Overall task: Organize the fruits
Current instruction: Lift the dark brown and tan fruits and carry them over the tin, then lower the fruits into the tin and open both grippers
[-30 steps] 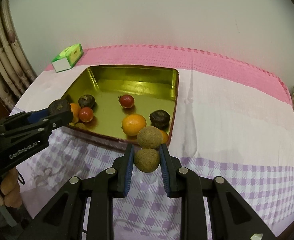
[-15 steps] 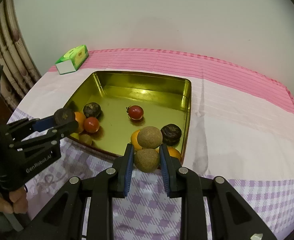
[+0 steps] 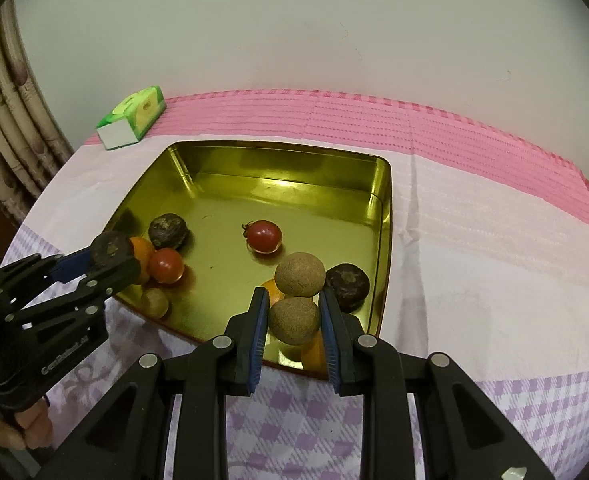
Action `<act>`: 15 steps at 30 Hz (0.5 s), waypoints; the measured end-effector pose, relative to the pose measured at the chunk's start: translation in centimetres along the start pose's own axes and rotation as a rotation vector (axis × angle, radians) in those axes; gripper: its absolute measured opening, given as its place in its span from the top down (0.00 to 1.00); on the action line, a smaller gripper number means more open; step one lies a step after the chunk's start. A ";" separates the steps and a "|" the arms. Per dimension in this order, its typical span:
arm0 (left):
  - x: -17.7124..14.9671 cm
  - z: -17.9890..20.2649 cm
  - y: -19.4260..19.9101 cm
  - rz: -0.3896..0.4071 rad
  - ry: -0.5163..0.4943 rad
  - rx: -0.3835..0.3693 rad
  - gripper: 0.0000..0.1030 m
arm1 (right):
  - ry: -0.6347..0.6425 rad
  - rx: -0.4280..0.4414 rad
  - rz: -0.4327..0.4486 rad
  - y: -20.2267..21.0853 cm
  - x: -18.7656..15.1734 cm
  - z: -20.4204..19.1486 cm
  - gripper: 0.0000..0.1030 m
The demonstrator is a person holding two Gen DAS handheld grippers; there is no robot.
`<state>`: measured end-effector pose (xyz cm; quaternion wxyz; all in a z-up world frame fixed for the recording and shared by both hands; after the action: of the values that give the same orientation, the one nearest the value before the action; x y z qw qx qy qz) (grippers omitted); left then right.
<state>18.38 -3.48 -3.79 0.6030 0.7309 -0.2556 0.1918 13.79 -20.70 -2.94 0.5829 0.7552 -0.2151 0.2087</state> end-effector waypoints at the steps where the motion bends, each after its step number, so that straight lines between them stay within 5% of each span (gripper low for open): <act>1: 0.0 0.0 -0.1 -0.001 0.000 0.002 0.64 | 0.002 -0.004 0.000 -0.1 0.1 0.0 0.77; 15: 0.6 0.1 -0.6 -0.003 0.003 -0.004 0.64 | 0.012 -0.040 -0.017 -2.3 0.8 0.7 0.77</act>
<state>19.21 -3.56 -3.96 0.6051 0.7299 -0.2538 0.1917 15.77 -20.92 -4.50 0.6011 0.7439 -0.2093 0.2037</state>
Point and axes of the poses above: each gripper's, at about its wrist camera, not at the fingertips, and y roughly against the way its jaws point, z to its right, x to its top, the point moved 4 cm from there along -y, roughly the way its jaws point, and after that the axes turned 13 degrees about x, right-handed, at the moved point
